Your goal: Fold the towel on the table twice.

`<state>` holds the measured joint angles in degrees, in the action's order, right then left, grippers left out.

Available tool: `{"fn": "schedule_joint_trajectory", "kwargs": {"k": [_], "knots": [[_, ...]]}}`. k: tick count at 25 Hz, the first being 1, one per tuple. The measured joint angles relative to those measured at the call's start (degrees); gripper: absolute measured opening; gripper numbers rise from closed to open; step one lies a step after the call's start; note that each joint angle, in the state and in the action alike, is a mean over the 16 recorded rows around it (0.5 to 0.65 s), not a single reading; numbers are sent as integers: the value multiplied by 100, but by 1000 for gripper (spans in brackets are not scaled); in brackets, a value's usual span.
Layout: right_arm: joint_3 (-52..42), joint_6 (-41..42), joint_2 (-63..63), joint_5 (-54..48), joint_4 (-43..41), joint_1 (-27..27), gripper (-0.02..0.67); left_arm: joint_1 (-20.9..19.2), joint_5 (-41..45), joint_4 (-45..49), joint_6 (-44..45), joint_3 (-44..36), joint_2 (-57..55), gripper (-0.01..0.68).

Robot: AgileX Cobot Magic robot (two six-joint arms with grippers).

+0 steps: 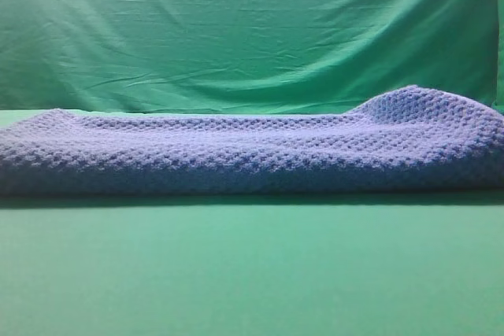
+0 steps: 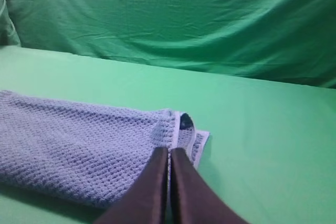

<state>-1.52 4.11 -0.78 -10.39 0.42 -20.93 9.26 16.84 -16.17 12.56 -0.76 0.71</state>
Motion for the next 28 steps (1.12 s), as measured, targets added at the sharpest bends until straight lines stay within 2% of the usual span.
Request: {"fn": "schedule_joint_trajectory", "kwargs": {"k": [13,28], "knots": [[-3,-107,0,-1043,-166,0,0,0,315,178,175,-15,0,0],[6,-146,0,-1188,-168,16,0,-5,336,314,318,-10,0,0]]}}
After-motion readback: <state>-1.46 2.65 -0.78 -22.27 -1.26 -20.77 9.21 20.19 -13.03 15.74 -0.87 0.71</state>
